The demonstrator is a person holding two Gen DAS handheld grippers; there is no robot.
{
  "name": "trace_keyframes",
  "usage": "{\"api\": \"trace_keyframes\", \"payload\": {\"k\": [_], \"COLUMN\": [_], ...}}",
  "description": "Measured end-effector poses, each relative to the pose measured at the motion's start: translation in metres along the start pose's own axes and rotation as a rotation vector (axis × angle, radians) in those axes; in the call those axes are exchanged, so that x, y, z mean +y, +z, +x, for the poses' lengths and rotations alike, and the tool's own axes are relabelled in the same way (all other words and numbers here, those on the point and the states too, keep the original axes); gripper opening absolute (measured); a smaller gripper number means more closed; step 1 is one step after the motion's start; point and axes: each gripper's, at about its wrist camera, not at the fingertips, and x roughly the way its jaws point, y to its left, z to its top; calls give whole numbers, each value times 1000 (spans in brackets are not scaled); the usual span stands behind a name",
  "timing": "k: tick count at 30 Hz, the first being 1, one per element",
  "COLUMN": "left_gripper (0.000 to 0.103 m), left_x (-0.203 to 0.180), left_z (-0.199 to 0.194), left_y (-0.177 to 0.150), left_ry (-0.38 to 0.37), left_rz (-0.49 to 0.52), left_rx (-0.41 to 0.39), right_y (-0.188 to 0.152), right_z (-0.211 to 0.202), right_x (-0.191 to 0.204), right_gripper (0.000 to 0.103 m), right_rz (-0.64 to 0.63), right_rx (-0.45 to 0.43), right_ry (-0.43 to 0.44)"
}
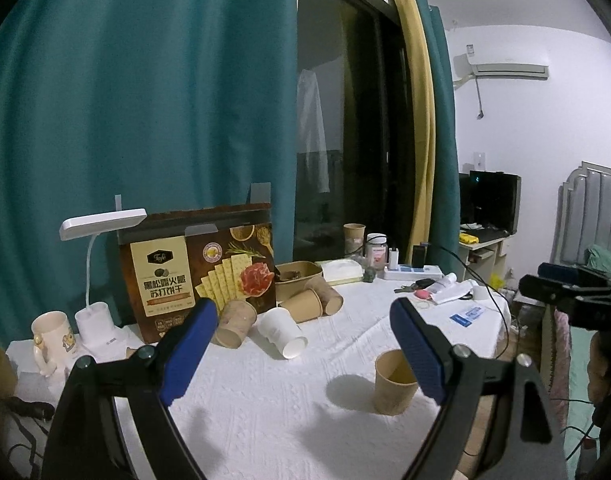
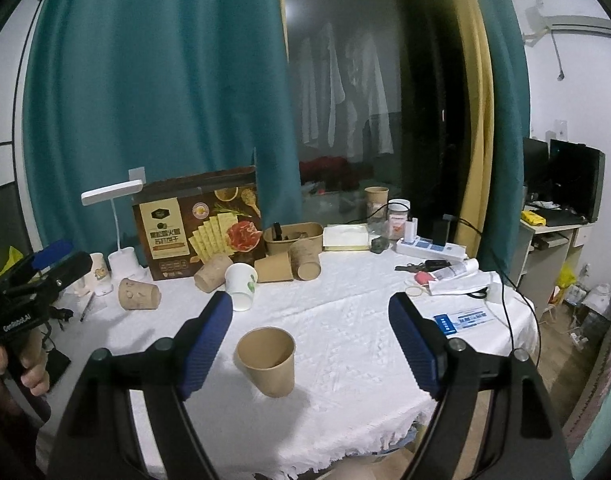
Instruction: Flip cup upright
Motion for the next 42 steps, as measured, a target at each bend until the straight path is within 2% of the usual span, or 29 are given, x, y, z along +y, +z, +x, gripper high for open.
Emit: {"api": "trace_keyframes", "payload": {"k": [42], "left_gripper": [88], "left_x": [0], "left_z": [6], "left_y": [-5], "left_ry": [-28], "left_rz": [-12], "left_rx": [20], "right_y": [-7], "right_z": [6], "right_x": [2], "right_gripper": [79], "right_rz": [-4], "right_rx": [9], "right_ry": [18]}}
